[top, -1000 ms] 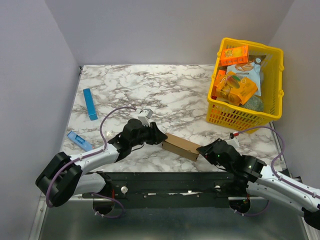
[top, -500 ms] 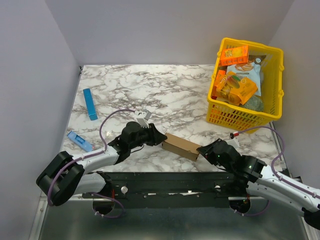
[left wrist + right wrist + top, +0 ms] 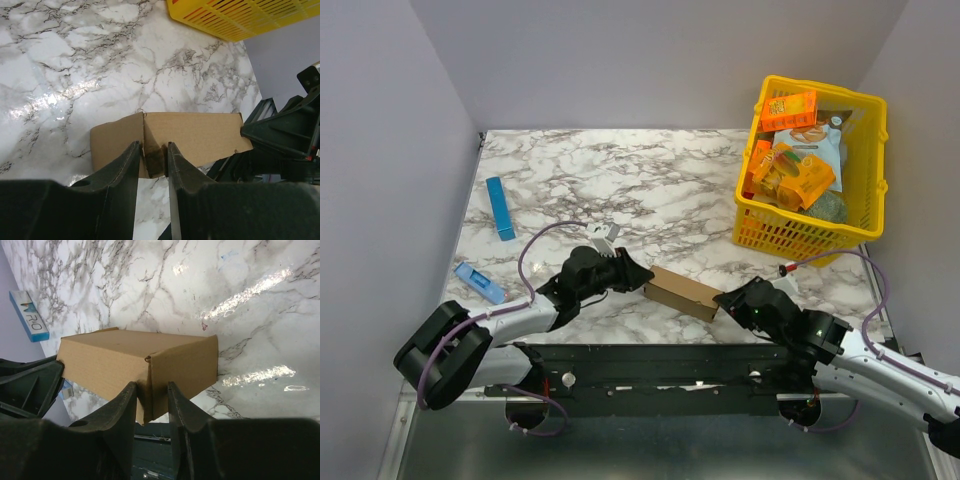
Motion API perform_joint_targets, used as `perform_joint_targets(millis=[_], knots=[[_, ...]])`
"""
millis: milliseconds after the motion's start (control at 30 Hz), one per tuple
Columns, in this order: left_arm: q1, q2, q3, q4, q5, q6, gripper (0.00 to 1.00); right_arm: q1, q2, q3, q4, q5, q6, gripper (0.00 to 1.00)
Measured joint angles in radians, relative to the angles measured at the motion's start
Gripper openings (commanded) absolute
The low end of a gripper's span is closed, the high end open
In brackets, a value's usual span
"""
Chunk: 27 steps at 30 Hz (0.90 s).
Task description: Fold the paper box
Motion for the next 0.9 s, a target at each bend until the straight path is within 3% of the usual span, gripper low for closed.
perform_joint_targets(millis=[100,200,367,767,900], knots=[[0.0,-0.006,-0.002,-0.005,-0.005,0.0,0.59,0.001,0.0,0.0,0.001,0.003,-0.013,0.36],[0.001,-0.032,-0.015,-0.032,-0.022,-0.004,0.7,0.001,0.0,0.0,0.003,0.011,-0.024,0.36],[0.003,-0.068,-0.02,-0.084,-0.035,-0.006,0.74,0.001,0.0,0.0,0.006,0.019,-0.039,0.36],[-0.006,-0.07,-0.053,-0.01,-0.004,-0.051,0.23,0.001,-0.006,0.0,0.011,0.02,-0.043,0.32],[-0.004,-0.007,-0.073,0.106,-0.003,-0.062,0.18,0.001,-0.007,0.0,0.01,0.019,-0.044,0.31]])
